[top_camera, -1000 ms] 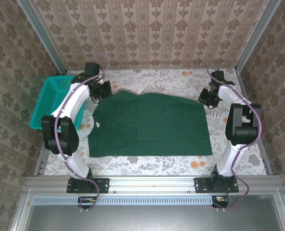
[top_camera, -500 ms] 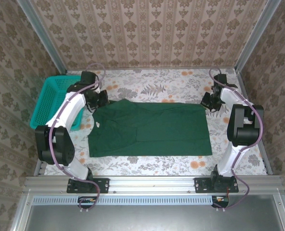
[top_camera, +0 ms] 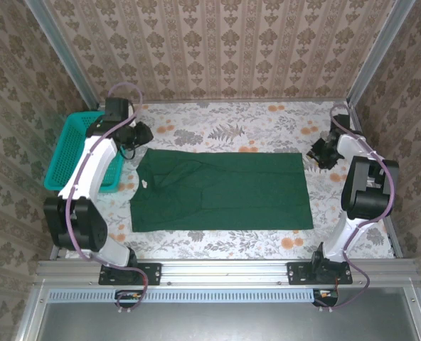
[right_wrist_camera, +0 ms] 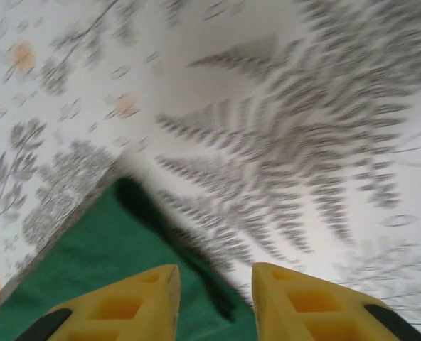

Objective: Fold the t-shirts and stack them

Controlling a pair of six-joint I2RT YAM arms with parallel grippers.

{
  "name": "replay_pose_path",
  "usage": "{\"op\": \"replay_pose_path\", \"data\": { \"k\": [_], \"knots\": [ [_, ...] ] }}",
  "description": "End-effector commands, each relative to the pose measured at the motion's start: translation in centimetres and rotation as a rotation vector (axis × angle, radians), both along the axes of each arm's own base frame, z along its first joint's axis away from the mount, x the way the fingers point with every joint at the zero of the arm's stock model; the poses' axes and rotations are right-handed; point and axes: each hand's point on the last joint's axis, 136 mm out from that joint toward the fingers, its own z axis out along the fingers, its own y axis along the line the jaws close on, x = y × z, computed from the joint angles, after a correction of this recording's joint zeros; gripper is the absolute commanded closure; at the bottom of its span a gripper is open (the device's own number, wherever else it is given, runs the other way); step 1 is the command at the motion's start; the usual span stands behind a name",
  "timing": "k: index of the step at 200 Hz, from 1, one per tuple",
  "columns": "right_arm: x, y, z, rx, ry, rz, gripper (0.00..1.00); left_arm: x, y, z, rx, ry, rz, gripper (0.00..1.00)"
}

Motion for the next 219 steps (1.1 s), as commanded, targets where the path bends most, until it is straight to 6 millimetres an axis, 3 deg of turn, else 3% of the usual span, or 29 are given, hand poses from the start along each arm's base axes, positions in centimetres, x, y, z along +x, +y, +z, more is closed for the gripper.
{"op": "replay_pose_path", "data": {
  "k": [1, 24, 56, 88, 118, 154, 219],
  "knots": [
    [2.2, 4.6, 1.2, 0.048, -0.030, 0.086, 0.73, 1.3, -3.0, -2.8, 0.008, 0.094, -0.125, 0.79],
    [2.8, 7.1, -0.2, 0.037, 0.004, 0.148, 0.78, 2.2, -5.0, -6.1, 0.060, 0.195, -0.199, 0.81],
    [3.5, 8.0, -2.0, 0.039, 0.048, 0.161, 0.81, 3.7, -5.4, -10.7, 0.161, 0.331, -0.225, 0.82],
    [3.7, 7.7, -4.0, 0.022, 0.103, 0.167, 0.81, 5.3, -4.0, -14.3, 0.269, 0.398, -0.185, 0.84],
    [3.6, 6.2, -5.8, 0.015, 0.177, 0.112, 0.79, 5.4, -2.0, -17.4, 0.369, 0.488, -0.132, 0.84],
    [4.0, 3.6, -6.3, 0.022, 0.182, 0.020, 0.74, 5.1, 2.0, -18.4, 0.530, 0.559, -0.003, 0.85],
    [5.5, 1.8, -5.6, 0.053, 0.141, -0.022, 0.65, 6.2, 3.0, -18.4, 0.555, 0.563, 0.041, 0.82]
  ]
}}
